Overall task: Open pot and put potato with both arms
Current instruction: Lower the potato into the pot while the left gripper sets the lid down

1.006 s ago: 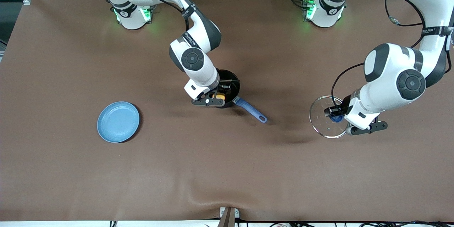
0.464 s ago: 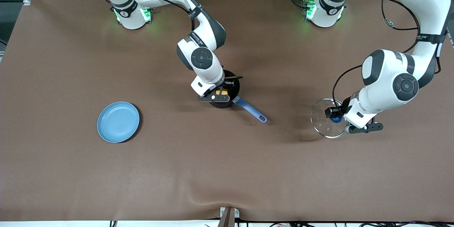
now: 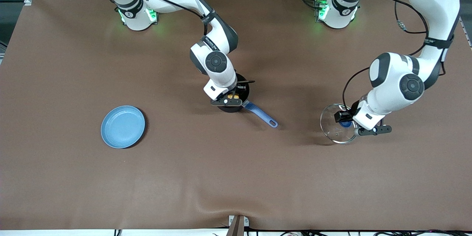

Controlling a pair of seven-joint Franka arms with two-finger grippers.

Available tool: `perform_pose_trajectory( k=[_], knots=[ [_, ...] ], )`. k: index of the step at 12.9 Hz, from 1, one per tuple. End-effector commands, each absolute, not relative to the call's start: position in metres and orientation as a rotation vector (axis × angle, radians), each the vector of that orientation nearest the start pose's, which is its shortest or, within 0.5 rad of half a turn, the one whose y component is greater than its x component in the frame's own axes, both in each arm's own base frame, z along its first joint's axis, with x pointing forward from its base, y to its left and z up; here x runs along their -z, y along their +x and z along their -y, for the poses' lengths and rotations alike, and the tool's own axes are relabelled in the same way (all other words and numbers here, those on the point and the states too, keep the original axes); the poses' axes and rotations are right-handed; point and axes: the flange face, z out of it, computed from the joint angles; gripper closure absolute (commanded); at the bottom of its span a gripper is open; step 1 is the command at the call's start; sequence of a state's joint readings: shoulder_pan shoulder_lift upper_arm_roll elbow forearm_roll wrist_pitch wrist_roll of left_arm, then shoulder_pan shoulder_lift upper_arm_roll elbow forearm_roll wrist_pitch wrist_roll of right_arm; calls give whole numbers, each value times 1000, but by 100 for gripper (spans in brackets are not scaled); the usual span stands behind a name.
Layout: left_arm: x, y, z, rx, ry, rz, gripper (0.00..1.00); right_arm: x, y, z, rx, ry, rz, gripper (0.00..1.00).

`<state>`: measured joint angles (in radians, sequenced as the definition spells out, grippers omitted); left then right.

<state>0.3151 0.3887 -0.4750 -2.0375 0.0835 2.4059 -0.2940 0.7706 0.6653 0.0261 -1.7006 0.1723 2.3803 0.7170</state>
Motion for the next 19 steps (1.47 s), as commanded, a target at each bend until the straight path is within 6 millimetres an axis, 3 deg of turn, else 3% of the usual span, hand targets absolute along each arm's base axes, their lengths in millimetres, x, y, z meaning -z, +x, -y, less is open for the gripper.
perform_pose_trajectory(
  k=[1,3,6,7,9,11,12,13,14,17,18,19],
  knots=[
    [-258,571,87,103,-3246,96,100,-199,471,-478,-82,-3044,-98,81],
    [-246,565,79,127,-3238,86,100,-195,470,-476,-69,-3038,-103,80],
    [-240,558,82,100,-3235,74,100,-195,470,-478,-64,-3033,-133,76],
    [-237,555,82,88,-3233,70,100,-196,471,-478,-62,-3032,-136,67],
    [-231,548,81,78,-3198,-10,100,-196,472,-478,-60,-3030,-138,27],
    [-228,545,80,70,-3166,-63,100,-196,472,-478,-61,-3030,-142,5],
    [-230,545,79,71,-3161,-46,100,-196,472,-478,-61,-3030,-142,0],
    [-232,546,78,78,-3158,-42,65,-197,472,-478,-61,-3030,-142,0],
    [-235,547,76,87,-3156,-37,1,-199,472,-479,-61,-3030,-141,0],
    [-271,560,74,143,-3123,-20,0,-212,481,-474,-49,-3021,-156,0],
    [-296,570,74,151,-3101,7,0,-215,486,-470,-49,-3024,-167,0],
    [-326,581,77,140,-3081,18,0,-234,491,-466,-38,-3023,-174,0]
  ],
)
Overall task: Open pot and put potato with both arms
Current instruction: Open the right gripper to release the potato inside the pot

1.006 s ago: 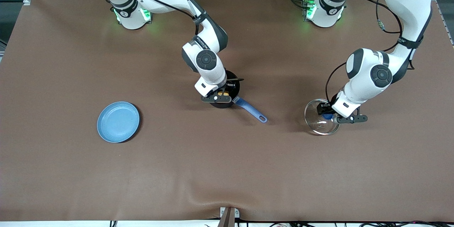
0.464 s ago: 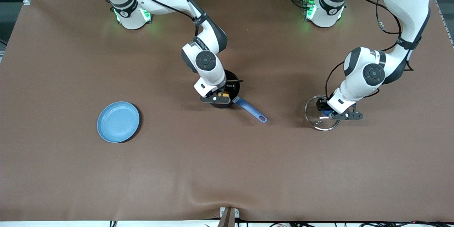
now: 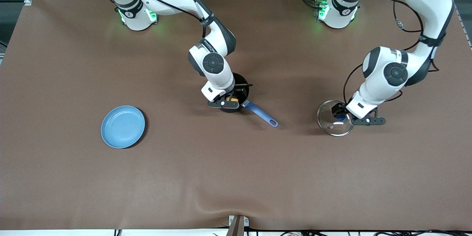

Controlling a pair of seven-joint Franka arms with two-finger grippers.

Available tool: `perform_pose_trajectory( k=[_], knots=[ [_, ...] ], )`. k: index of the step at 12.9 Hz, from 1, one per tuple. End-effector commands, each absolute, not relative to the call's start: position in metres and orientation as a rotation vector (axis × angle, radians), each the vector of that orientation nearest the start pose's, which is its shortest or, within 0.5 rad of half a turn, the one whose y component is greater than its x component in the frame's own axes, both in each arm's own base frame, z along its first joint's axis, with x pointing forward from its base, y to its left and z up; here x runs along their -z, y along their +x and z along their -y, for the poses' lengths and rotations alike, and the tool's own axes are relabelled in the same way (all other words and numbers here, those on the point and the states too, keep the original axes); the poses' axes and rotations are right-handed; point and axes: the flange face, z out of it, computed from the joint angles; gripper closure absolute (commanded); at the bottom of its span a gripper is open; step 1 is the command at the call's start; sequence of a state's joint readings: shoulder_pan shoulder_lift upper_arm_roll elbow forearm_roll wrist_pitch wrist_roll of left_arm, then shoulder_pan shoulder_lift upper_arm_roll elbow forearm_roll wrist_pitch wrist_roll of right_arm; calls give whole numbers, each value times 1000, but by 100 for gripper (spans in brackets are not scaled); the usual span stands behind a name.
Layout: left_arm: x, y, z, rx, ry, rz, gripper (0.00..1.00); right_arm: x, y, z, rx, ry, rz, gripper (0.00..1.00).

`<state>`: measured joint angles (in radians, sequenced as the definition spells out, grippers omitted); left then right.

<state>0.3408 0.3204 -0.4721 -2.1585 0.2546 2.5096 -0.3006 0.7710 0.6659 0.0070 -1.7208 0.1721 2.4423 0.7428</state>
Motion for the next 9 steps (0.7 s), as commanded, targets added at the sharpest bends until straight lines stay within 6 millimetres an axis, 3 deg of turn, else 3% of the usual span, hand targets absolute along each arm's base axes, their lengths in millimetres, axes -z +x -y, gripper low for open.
perform_pose_trajectory(
  k=[1,4,7,9],
  knots=[
    [-360,593,83,123,-3063,22,0,-245,496,-460,-45,-3034,-184,0],
    [-479,611,108,197,-3055,137,0,-291,513,-445,-58,-3055,-212,0],
    [-551,616,101,195,-3069,189,0,-343,534,-414,-40,-3108,-224,0],
    [-599,609,92,194,-3109,256,0,-374,555,-367,-40,-3136,-285,0]
  ],
)
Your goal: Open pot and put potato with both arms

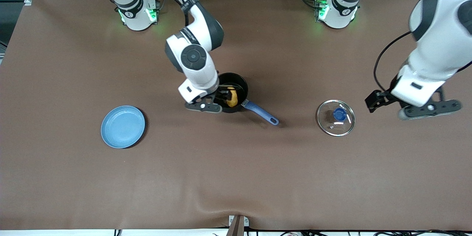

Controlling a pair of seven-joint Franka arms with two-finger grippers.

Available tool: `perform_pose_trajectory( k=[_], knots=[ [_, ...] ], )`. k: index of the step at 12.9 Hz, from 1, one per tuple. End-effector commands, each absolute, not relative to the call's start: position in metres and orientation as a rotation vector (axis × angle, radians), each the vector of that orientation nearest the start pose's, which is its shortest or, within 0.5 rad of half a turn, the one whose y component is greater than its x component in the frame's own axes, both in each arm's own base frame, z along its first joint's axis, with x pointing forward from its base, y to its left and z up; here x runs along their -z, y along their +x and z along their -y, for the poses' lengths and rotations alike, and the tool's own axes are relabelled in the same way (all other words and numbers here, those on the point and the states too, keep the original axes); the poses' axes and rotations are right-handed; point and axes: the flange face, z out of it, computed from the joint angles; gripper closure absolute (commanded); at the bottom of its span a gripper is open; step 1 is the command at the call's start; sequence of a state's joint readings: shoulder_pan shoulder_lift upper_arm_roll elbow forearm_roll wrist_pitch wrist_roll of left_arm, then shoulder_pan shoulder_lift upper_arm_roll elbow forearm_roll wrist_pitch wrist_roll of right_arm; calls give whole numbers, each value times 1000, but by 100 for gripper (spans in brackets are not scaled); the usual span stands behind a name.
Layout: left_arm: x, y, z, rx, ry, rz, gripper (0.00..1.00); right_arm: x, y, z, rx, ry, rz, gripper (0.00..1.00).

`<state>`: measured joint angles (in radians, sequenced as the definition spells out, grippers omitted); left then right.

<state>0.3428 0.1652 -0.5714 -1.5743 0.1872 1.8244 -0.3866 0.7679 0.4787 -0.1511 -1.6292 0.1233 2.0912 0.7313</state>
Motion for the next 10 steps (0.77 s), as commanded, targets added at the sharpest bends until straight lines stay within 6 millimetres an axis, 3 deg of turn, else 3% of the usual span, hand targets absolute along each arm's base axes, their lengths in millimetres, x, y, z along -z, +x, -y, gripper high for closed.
perform_pose_trajectory(
  k=[1,3,5,8,10],
  knots=[
    [-610,607,86,175,-3116,275,0,-389,567,-341,-26,-3140,-286,0],
    [-630,600,79,118,-3142,309,0,-413,591,-278,-33,-3151,-264,0],
    [-646,589,75,90,-3126,321,0,-435,612,-209,-16,-3134,-373,0],
    [-653,586,66,110,-3121,222,0,-483,608,-137,-67,-3120,-227,0],
    [-657,584,65,119,-3124,205,0,-522,591,-111,-75,-3089,-232,0]
  ],
)
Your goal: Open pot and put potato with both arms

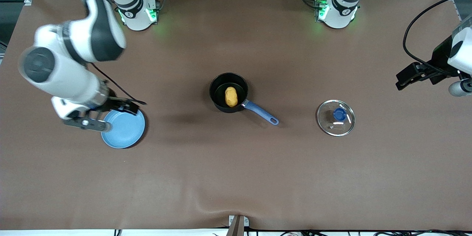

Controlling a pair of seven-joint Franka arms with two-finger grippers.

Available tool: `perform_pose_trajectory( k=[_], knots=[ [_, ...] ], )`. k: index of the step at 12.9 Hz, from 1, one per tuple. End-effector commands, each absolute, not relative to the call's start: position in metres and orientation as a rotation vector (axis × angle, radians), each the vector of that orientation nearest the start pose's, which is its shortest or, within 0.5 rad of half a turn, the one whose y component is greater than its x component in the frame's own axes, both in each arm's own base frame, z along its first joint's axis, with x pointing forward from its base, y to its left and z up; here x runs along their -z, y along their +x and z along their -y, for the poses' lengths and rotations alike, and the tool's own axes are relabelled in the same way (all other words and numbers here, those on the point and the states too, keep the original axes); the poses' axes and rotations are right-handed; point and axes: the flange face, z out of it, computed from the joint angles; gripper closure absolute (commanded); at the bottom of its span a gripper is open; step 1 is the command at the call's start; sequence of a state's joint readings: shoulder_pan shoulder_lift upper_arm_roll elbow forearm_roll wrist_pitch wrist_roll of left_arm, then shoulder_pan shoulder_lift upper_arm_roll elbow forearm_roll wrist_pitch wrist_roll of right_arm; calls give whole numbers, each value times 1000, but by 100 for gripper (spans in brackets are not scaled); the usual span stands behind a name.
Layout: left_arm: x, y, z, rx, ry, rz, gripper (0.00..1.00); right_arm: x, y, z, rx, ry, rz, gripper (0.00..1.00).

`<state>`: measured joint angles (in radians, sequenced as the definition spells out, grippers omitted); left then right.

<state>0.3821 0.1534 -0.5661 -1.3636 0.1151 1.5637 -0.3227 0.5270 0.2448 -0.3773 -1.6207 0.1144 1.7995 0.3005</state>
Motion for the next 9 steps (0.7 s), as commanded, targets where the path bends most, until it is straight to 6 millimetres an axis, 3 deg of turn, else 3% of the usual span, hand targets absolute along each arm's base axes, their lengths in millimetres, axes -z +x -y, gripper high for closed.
perform_pose_trajectory(
  k=[1,5,6,9],
  knots=[
    [-662,581,59,134,-3115,223,0,-543,581,-103,-60,-3072,-237,0],
    [-683,564,56,171,-3109,184,0,-596,540,-74,52,-3078,-177,0],
    [-681,561,62,151,-3116,178,0,-603,534,-70,66,-3083,-174,0],
    [-684,550,51,78,-3149,196,0,-608,538,-73,83,-3087,-193,0]
  ],
)
